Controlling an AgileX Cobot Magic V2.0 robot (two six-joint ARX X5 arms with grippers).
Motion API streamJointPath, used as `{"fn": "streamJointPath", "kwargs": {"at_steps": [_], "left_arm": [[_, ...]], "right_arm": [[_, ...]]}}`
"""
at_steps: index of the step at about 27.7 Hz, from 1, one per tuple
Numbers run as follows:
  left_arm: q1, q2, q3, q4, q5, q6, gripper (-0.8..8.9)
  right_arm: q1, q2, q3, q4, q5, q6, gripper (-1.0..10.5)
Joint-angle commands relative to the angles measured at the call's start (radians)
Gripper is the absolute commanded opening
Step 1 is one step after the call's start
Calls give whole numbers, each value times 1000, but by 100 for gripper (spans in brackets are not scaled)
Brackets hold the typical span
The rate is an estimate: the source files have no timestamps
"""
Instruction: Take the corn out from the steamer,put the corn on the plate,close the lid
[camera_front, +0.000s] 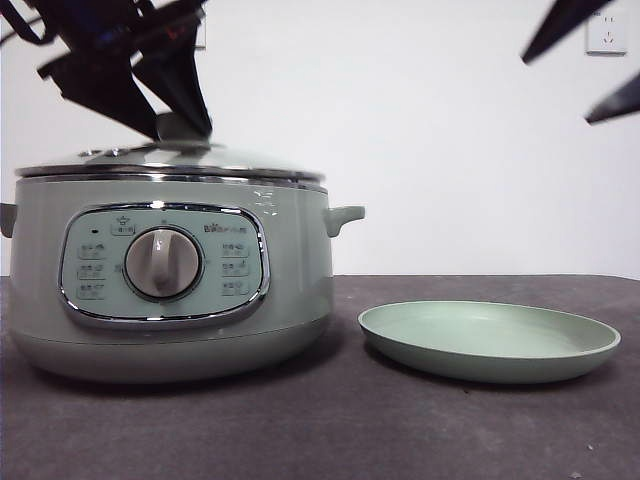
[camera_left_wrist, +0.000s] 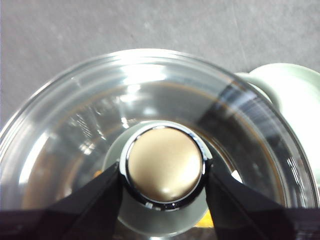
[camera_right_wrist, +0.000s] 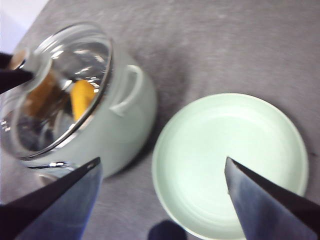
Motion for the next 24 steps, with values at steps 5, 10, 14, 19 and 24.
{"fn": "streamJointPath", "kwargs": {"at_steps": [5, 10, 14, 19, 24], "left_arm": [[1, -192, 10, 80, -99, 13, -9], [1, -334, 10, 65, -197, 14, -9], [1, -439, 10, 28, -263, 16, -9], [1, -568, 10, -53, -358, 18, -9], [1, -672, 10, -154, -431, 18, -9]], "right_arm": [[137, 116, 180, -42, 2, 6, 410], [272, 278, 368, -123, 60, -56, 410], [375, 432, 528, -210, 139, -109, 410], [503, 692, 799, -359, 221, -182, 409], [606, 971, 1023, -417, 284, -223, 407]]}}
